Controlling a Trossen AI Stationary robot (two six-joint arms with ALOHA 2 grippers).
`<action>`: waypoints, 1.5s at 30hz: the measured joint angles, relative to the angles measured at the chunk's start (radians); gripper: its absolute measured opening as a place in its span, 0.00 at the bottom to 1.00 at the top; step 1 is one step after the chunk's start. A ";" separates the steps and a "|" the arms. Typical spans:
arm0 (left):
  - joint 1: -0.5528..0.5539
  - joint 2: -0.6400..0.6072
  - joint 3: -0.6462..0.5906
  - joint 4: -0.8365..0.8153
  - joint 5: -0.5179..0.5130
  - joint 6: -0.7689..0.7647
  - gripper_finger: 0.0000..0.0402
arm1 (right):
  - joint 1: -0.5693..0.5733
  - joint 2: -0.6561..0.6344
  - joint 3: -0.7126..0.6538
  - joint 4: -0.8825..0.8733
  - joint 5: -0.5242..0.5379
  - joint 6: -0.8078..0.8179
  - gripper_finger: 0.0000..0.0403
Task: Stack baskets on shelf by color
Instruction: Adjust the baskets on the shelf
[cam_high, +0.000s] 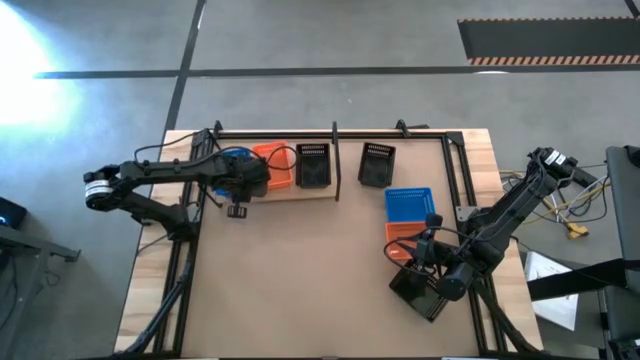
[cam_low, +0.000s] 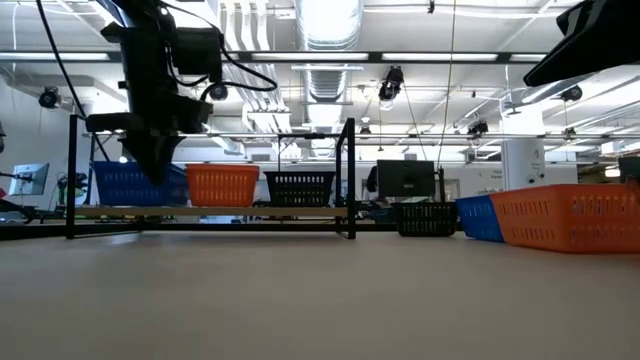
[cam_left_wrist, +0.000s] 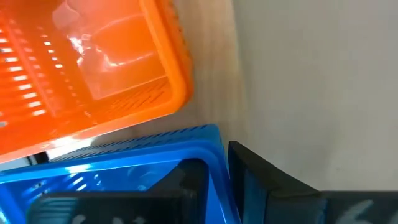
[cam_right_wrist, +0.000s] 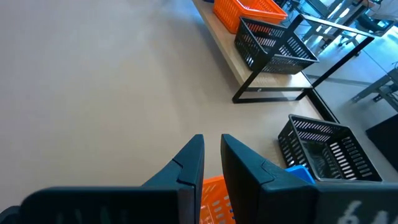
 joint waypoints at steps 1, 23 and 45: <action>0.000 0.000 0.000 0.003 -0.010 0.001 0.11 | 0.000 0.000 0.000 0.000 0.000 0.000 0.12; 0.000 -0.011 0.055 -0.074 -0.069 -0.081 0.33 | 0.000 0.000 0.000 0.000 0.000 0.000 0.12; 0.013 0.207 0.318 0.614 0.063 -0.385 0.23 | 0.000 0.000 0.000 0.004 0.001 -0.001 0.12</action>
